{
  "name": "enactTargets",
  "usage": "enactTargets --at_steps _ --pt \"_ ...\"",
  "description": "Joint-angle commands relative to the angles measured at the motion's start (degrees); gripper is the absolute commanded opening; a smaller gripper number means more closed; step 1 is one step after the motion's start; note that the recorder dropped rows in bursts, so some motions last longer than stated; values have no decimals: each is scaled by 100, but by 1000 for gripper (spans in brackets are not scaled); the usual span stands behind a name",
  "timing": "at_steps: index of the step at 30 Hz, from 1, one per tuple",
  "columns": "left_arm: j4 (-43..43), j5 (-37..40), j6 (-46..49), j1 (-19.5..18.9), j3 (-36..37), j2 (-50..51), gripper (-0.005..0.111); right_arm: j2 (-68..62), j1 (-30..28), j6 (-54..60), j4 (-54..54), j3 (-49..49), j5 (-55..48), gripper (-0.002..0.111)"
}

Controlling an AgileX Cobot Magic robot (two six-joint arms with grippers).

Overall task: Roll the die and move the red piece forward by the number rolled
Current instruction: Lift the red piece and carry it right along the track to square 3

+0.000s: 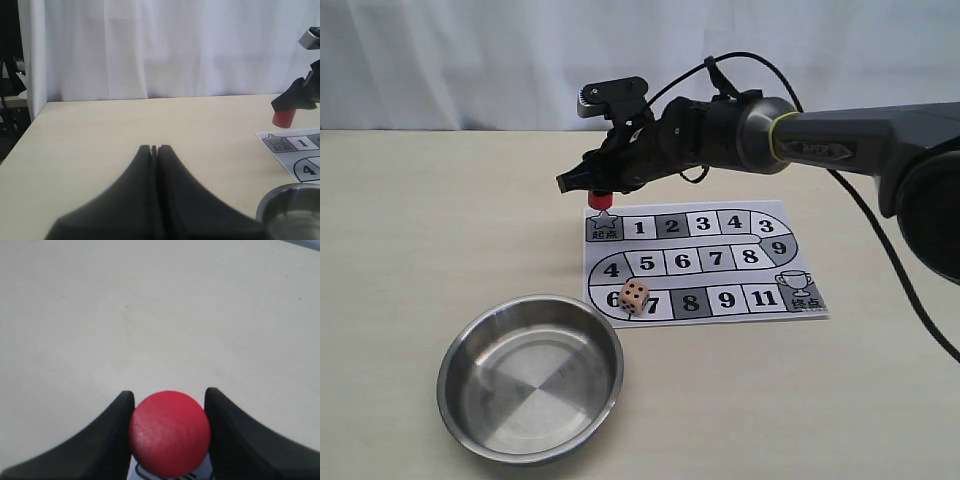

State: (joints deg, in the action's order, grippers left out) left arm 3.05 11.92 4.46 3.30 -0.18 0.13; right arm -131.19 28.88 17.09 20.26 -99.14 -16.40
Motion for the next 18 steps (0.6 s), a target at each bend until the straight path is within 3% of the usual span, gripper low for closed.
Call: enactTargets --at_steps 1,12,18 --pt "10 -59 2 9 18 -13 0 173 -40 -33 -21 0 -106 4" --pt "10 -59 2 9 18 -13 0 200 -425 -42 -32 166 -318 4" --pt "10 -59 2 9 18 -13 0 200 -451 30 -43 609 206 4"
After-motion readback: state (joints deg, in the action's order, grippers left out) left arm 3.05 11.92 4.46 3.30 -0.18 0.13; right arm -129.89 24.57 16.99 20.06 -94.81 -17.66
